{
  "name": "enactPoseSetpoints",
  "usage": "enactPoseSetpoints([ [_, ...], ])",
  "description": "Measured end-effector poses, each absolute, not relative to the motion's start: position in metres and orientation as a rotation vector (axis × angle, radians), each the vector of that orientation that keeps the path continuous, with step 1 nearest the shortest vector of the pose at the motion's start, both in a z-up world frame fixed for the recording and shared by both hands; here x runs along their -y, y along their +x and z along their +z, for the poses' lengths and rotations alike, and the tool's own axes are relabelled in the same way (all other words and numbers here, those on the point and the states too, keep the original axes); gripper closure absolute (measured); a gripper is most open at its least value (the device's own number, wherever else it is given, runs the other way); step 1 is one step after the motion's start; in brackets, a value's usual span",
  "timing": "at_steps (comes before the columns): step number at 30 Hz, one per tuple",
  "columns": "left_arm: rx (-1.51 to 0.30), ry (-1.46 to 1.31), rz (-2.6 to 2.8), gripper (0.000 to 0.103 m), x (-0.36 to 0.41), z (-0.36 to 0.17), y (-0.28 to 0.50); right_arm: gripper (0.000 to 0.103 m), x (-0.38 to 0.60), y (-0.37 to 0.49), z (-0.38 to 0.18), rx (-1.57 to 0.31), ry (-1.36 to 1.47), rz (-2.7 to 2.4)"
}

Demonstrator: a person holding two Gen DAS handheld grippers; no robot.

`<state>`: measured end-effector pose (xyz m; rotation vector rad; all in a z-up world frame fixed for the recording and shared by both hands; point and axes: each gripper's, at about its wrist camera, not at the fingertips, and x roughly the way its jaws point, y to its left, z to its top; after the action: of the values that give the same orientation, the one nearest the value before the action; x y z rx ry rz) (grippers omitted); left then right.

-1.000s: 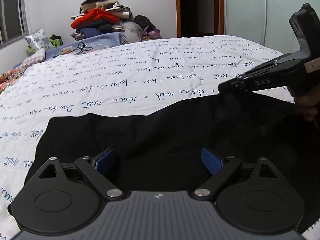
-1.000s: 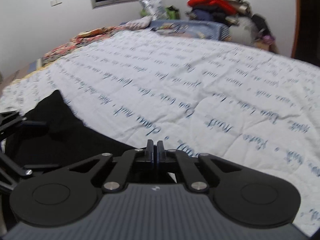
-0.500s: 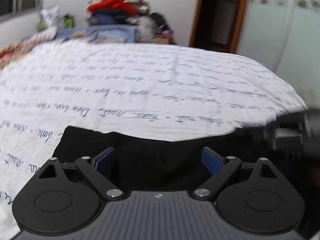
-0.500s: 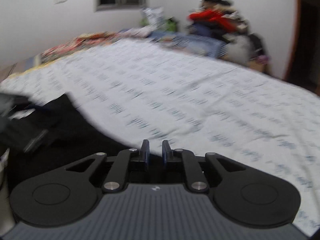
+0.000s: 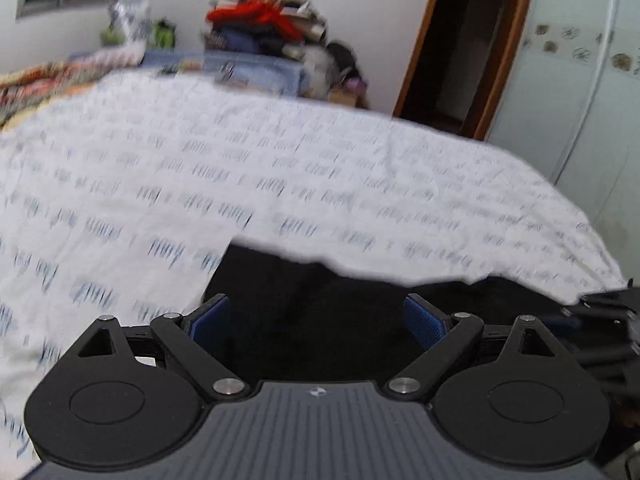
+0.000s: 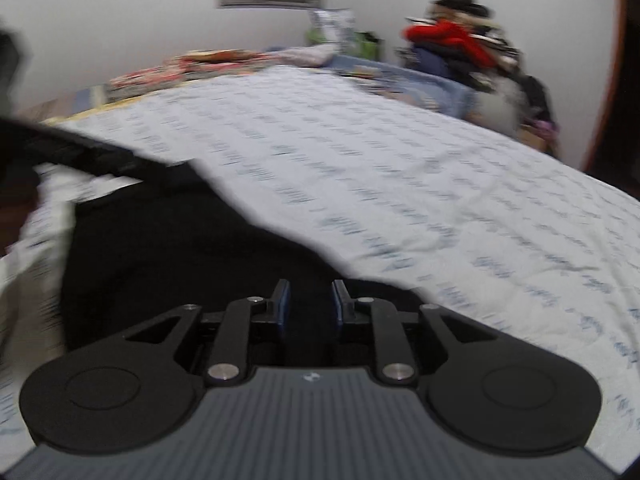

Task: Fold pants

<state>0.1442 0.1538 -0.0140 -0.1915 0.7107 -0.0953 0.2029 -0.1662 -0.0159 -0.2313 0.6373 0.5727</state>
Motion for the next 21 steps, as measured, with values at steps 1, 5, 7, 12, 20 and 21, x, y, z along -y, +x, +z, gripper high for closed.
enactPoseSetpoints([
  [1,-0.739,-0.185,-0.072,0.009,-0.157,-0.021,0.144,0.082,0.158,0.192,-0.017,-0.641,-0.24,0.608],
  [5,-0.791,-0.152,0.008,0.009,-0.166,-0.039,0.136,0.07,0.127,0.161,-0.038,-0.694,-0.318,0.702],
  [7,-0.758,-0.173,0.008,0.009,-0.173,-0.032,0.126,0.07,0.124,0.149,-0.046,-0.67,-0.374,0.684],
  [12,-0.699,-0.056,0.022,0.009,-0.16,-0.017,0.118,0.065,0.129,0.132,-0.025,-0.632,-0.333,0.645],
  [20,-0.62,0.142,-0.16,0.009,-0.079,0.002,0.111,0.051,0.147,0.109,-0.03,-0.663,-0.272,0.603],
  [21,-0.614,0.168,-0.202,0.009,-0.064,0.003,0.11,0.04,0.155,0.106,-0.026,-0.649,-0.271,0.572],
])
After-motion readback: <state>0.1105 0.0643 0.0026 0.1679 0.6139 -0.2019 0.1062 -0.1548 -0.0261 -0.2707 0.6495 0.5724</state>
